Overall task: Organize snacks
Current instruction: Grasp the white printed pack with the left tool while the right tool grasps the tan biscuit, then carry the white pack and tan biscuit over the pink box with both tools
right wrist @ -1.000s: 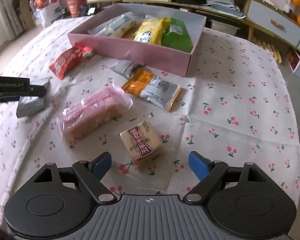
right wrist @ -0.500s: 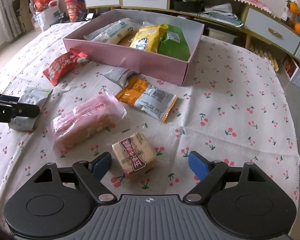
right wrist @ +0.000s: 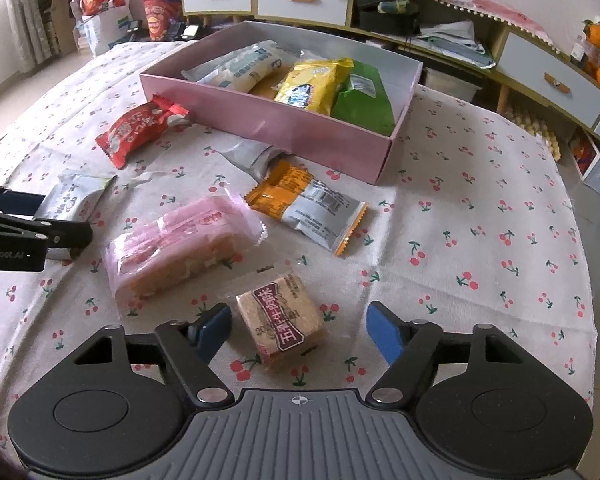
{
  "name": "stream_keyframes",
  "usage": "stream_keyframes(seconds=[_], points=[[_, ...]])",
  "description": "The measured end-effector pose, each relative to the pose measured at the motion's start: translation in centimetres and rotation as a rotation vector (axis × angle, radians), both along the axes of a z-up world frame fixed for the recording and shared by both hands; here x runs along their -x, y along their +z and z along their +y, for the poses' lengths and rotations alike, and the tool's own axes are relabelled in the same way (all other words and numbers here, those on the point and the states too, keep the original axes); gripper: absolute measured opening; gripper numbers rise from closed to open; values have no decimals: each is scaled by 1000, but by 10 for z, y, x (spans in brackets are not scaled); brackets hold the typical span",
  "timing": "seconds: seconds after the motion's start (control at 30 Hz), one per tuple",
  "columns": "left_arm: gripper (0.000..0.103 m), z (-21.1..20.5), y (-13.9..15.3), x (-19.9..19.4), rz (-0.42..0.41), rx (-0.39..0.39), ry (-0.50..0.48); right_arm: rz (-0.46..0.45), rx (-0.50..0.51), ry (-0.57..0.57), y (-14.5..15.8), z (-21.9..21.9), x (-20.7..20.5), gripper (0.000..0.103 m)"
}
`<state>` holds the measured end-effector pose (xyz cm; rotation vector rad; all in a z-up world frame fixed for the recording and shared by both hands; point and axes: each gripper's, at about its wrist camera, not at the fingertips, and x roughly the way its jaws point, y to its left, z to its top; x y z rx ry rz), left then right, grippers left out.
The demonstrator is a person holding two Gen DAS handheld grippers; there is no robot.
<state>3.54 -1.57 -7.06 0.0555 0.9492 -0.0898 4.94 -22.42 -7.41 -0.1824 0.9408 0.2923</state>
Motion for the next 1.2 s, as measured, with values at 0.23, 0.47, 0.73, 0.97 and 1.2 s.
stream_keyframes(seconds=[0.23, 0.47, 0.73, 0.97, 1.2], points=[[52, 4, 2, -2, 10, 39, 4, 16, 8, 9, 4, 8, -1, 56], [50, 13, 5, -10, 52, 121, 21, 55, 4, -40, 8, 10, -4, 42], [49, 22, 8, -15, 96, 203, 46, 109, -89, -103, 17, 0, -7, 41], [48, 25, 11, -14, 124, 259, 57, 135, -173, -121, 29, -3, -6, 41], [48, 26, 20, -14, 122, 312, 54, 161, -264, -156, 40, -10, -8, 41]])
